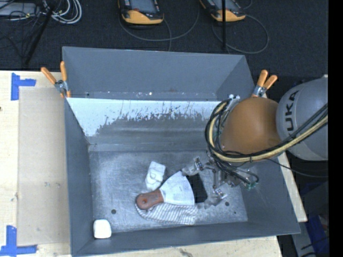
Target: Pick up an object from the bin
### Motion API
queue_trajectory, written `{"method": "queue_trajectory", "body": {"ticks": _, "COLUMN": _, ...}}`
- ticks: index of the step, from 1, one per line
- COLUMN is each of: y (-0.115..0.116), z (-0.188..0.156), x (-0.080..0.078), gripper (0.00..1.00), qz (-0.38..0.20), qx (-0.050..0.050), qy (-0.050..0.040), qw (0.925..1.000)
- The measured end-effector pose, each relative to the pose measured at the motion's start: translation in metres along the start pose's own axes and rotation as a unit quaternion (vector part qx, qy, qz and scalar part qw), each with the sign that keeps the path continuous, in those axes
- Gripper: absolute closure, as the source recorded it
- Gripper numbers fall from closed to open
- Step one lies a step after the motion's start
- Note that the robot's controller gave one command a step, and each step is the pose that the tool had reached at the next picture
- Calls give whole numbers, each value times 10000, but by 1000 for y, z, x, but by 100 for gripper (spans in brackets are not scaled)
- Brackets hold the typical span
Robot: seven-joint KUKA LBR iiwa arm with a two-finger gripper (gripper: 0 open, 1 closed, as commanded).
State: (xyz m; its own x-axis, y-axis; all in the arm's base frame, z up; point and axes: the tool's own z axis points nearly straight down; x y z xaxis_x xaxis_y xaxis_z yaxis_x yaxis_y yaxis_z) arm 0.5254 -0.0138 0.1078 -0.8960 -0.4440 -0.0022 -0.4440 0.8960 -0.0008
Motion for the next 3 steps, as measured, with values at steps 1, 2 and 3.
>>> {"method": "queue_trajectory", "body": {"ticks": 1, "y": 4, "z": 28, "x": -12, "gripper": 100, "qz": -785, "qx": 73, "qy": -50, "qw": 9969}}
{"method": "queue_trajectory", "body": {"ticks": 2, "y": 4, "z": 28, "x": -12, "gripper": 100, "qz": -784, "qx": 72, "qy": -50, "qw": 9969}}
{"method": "queue_trajectory", "body": {"ticks": 3, "y": 5, "z": 25, "x": -11, "gripper": 100, "qz": -781, "qx": 48, "qy": -28, "qw": 9969}}
